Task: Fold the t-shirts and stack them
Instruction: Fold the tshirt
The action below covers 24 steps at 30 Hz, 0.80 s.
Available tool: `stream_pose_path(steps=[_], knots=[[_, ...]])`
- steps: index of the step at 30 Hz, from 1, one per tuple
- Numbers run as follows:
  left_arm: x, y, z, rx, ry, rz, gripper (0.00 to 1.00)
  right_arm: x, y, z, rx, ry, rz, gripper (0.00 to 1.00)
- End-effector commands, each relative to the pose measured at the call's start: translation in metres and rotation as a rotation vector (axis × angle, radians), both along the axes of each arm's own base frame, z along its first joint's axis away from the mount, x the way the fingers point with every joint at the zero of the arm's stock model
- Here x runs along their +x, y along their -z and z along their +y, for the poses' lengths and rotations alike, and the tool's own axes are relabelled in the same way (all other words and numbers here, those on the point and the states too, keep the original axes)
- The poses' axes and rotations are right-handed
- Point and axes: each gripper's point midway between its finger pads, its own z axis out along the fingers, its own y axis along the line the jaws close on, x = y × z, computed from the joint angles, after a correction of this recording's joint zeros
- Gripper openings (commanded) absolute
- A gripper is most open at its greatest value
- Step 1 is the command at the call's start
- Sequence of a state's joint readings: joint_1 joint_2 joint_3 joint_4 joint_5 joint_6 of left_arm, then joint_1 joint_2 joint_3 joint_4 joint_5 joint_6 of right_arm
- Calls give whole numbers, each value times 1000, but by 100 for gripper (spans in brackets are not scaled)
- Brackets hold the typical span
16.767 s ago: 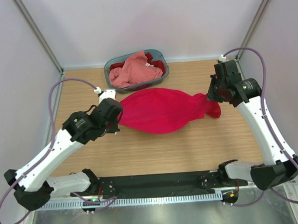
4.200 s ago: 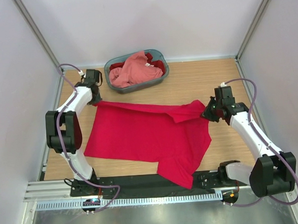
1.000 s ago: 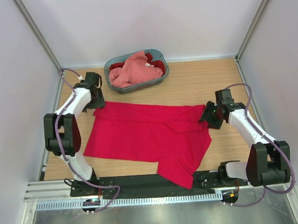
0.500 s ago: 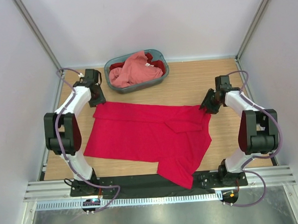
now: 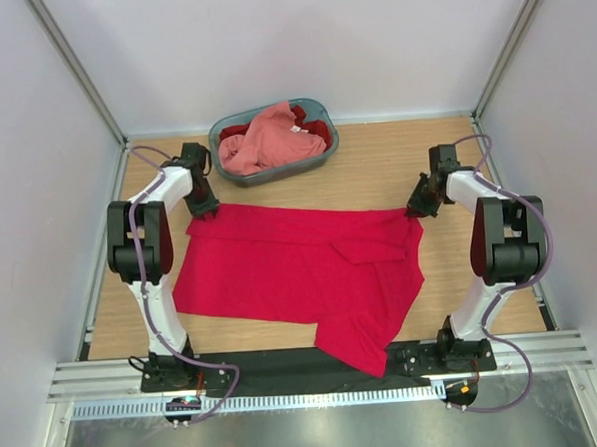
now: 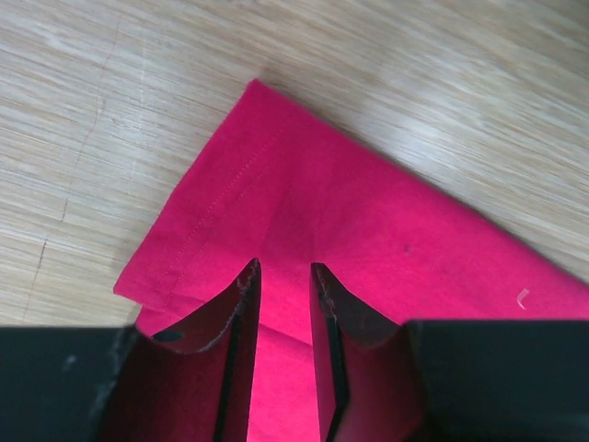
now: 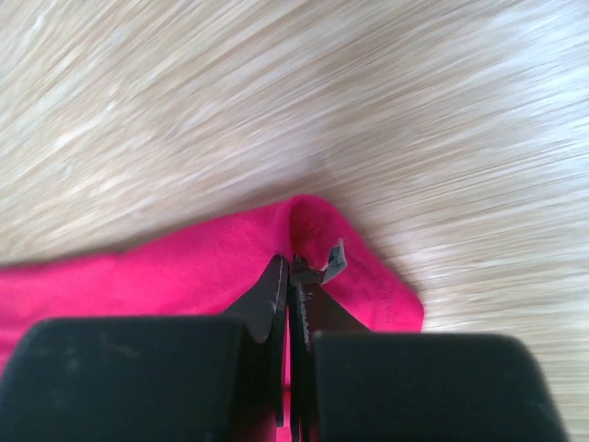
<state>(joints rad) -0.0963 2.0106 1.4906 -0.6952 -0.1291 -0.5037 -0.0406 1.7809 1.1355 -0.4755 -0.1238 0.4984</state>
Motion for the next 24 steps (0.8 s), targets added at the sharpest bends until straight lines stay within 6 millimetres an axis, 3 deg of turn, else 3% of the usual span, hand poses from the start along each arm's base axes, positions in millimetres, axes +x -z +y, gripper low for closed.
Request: stream_pose_path(steps=[1,4,8,12,14,16,18,20,21,22,24], knots=[[5,2,8,-4,-43,14,28,21,-18,-33,-88,55,-58,1],[0,10,14,4,-57,44,27,10,-17,-44,-116,89,-32,1],[-1,14,19,-1,-68,54,26,-4,-12,-37,-72,145,-33,1],[1,17,17,-7,-57,55,27,8,-6,-35,-54,131,-66,1],[2,15,17,-8,-59,47,26,19,-1,-35,-53,116,-73,1],[1,14,18,-5,-66,39,26,40,-9,-35,-51,108,-123,1],[2,2,20,3,-75,6,29,55,-3,-35,-40,114,-126,1],[0,-6,22,10,-90,-13,36,77,-15,-36,-34,114,-163,1],[2,-22,25,19,-96,-52,39,82,-8,-35,-25,112,-148,1],[1,-27,26,22,-103,-62,43,97,-20,-36,-27,111,-181,1],[-3,-47,30,34,-118,-98,55,112,-24,-38,-30,106,-185,1]])
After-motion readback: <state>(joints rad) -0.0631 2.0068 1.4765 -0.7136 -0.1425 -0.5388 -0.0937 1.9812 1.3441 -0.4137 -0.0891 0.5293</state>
